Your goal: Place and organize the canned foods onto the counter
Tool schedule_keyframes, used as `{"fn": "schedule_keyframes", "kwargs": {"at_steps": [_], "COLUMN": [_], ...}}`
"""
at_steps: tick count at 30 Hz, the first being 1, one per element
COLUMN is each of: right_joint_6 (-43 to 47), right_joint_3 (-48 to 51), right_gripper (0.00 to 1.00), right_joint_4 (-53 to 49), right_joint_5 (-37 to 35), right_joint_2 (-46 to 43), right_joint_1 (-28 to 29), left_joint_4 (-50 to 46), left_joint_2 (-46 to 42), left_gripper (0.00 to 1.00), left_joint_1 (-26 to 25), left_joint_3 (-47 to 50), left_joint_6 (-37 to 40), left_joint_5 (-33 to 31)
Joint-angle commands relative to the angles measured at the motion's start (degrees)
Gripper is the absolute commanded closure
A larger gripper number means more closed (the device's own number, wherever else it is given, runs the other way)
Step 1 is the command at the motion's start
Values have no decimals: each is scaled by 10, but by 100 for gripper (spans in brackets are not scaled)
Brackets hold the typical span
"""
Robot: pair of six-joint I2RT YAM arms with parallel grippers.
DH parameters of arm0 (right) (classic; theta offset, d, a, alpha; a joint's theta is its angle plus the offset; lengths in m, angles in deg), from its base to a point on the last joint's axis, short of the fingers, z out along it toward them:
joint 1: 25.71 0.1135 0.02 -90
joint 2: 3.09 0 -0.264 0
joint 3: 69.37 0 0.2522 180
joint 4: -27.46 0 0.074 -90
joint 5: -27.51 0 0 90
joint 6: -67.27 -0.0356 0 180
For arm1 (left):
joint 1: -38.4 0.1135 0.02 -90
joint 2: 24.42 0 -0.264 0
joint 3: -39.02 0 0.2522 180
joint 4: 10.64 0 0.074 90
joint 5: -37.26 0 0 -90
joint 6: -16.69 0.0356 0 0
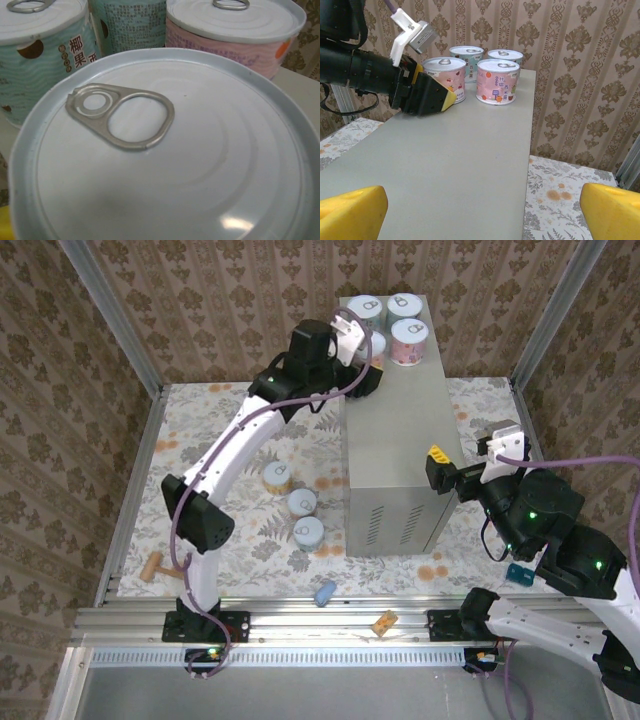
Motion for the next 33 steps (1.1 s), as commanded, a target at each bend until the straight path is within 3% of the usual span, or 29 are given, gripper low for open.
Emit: {"fn": "schedule_keyframes", "kwargs": {"at_steps": [1,33], "right_joint_6": [-5,-7], "right_joint_3": [4,4], "right_gripper": [0,0], "right_joint_4": [6,-1], "right_joint_5": [-18,-22], "right_joint_2": [-7,-13], "right_joint_1": [1,1], "left_joint_4": [-29,-60], "left_joint_2": [19,80], "left_gripper": [25,21], "left_joint_1": [8,15], "left_joint_3": [-38,-108], "left_joint_6": [4,-6], "left_joint_5": [14,27]}}
